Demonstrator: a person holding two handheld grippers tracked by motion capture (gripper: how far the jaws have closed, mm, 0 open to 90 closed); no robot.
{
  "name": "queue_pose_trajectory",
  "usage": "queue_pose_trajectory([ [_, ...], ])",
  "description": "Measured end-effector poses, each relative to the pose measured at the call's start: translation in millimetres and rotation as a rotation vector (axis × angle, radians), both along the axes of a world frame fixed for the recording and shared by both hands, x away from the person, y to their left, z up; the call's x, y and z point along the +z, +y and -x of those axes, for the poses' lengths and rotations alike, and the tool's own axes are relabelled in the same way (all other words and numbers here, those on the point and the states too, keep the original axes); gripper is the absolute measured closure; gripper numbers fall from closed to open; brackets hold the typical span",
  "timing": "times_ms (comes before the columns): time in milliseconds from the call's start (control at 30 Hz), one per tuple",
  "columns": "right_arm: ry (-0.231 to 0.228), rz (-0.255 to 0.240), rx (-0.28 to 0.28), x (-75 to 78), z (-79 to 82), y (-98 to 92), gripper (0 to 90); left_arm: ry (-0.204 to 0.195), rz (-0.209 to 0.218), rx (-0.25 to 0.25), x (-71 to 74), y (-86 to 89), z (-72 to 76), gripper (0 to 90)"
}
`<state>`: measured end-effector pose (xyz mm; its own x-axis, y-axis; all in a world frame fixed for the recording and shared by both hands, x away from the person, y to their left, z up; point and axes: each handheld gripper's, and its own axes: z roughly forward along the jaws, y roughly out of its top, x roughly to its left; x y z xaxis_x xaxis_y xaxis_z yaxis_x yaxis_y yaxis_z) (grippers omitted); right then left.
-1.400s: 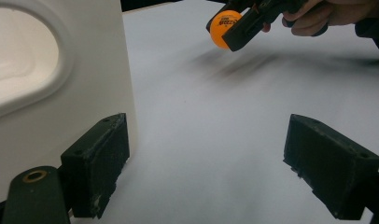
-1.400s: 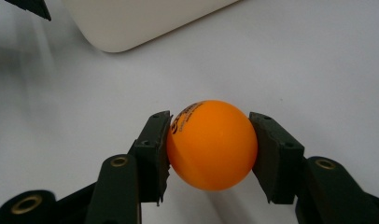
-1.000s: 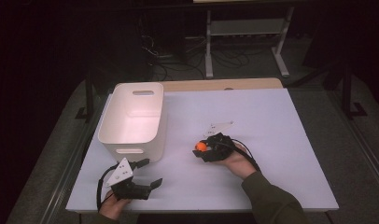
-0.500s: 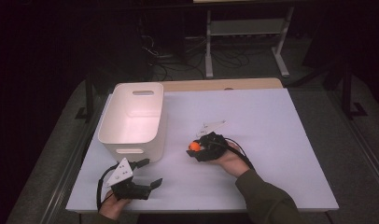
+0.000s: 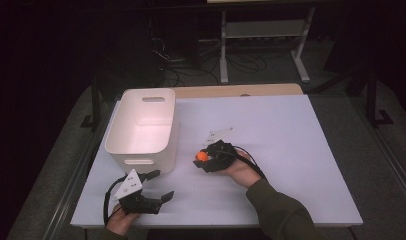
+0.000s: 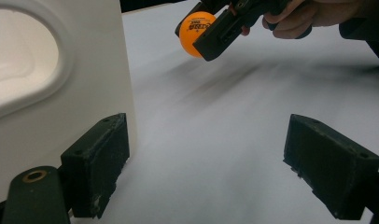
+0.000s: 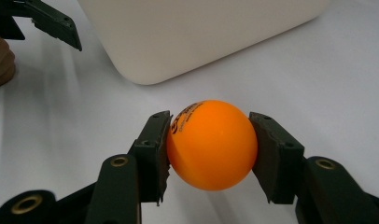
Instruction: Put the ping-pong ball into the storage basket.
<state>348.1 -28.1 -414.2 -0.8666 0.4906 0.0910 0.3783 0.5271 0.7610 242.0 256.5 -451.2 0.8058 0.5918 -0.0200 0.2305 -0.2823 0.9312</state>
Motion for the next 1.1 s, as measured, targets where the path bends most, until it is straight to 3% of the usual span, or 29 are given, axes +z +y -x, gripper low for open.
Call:
queue_pose_trajectory([
  [1100,-0.011,-0.022,0.051,0.5,-7.6,26.6,49.2,0.0,0.0,-0.001,0.0,0.0,0.0,14.1],
])
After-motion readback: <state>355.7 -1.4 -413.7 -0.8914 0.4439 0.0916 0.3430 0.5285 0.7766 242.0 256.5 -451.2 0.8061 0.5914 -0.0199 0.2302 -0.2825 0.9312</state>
